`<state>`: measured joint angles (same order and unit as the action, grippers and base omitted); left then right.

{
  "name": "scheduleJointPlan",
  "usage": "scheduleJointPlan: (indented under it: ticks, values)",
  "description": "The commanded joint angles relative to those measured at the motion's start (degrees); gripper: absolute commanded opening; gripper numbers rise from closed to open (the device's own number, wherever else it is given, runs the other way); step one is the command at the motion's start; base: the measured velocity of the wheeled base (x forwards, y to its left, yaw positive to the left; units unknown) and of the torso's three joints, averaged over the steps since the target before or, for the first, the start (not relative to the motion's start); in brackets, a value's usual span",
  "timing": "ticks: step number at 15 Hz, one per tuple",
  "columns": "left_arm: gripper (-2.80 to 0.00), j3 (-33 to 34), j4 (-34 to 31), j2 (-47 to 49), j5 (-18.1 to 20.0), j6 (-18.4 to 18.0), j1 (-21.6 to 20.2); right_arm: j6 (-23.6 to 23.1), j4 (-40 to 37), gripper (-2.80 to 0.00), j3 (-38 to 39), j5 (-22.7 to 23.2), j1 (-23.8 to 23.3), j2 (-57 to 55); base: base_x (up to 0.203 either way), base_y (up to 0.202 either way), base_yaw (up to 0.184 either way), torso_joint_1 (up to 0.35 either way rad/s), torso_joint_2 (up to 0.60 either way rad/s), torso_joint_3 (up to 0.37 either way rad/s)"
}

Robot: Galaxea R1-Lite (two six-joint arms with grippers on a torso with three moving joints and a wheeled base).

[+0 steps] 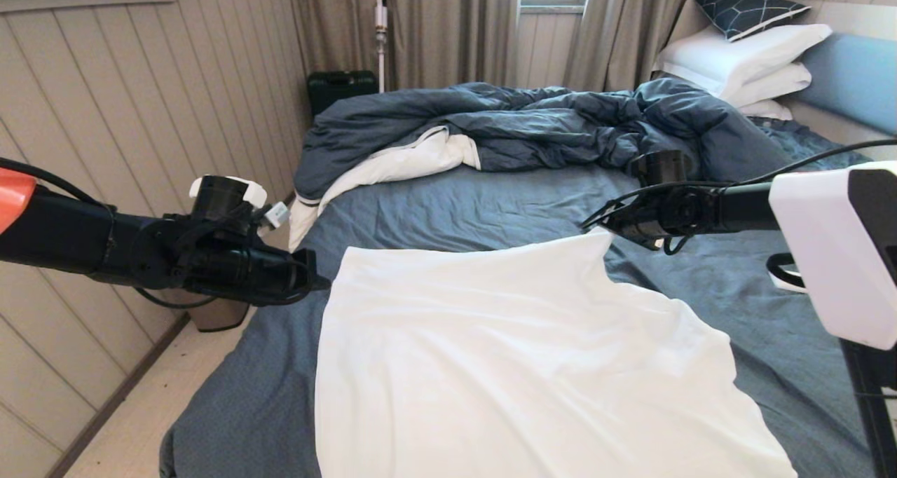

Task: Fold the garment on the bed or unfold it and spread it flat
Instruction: Unford the white T-shirt

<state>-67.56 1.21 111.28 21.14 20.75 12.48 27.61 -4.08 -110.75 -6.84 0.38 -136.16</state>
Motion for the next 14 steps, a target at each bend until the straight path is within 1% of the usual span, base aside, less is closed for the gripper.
scheduleJointPlan:
  ticks: [1, 3, 5, 7, 9, 11, 14]
  values:
    - [-2.80, 0.2, 0.4, 0.3, 0.2, 0.2, 0.0, -0.9, 3.1, -2.80, 0.0, -4.1, 0.1, -1.0, 0.000, 0.000, 0.000, 0.000, 0.00, 0.000]
    - [-2.80, 1.1, 3.3, 0.8, 0.1, 0.3, 0.0, -3.7, 7.4, -2.80, 0.0, -8.7, 0.2, -1.1, 0.000, 0.000, 0.000, 0.000, 0.00, 0.000]
    - [-2.80, 1.3, 3.6, 0.8, 0.2, 0.3, 0.0, -5.0, 9.3, -2.80, 0.0, -11.1, 0.2, -0.8, 0.000, 0.000, 0.000, 0.000, 0.00, 0.000]
    - [-2.80, 1.1, 3.6, 0.9, 0.2, 0.3, 0.0, -8.9, 11.7, -2.80, 0.0, -13.1, 0.4, -1.9, 0.000, 0.000, 0.000, 0.000, 0.00, 0.000]
    - [-2.80, 1.0, 3.6, 0.9, 0.2, 0.3, 0.0, -10.6, 13.0, -2.80, 0.0, -14.3, 0.5, -3.5, 0.000, 0.000, 0.000, 0.000, 0.00, 0.000]
    - [-2.80, 1.2, 3.6, 0.9, 0.5, 0.3, -0.1, -12.9, 13.7, -2.80, -0.1, -14.5, 0.4, -5.3, 0.000, 0.000, 0.000, 0.000, 0.00, 0.000]
    - [-2.80, 1.2, 3.8, 1.2, 0.5, 0.3, -0.1, -13.3, 13.2, -2.80, -0.1, -14.5, 0.1, -5.9, 0.000, 0.000, 0.000, 0.000, 0.00, 0.000]
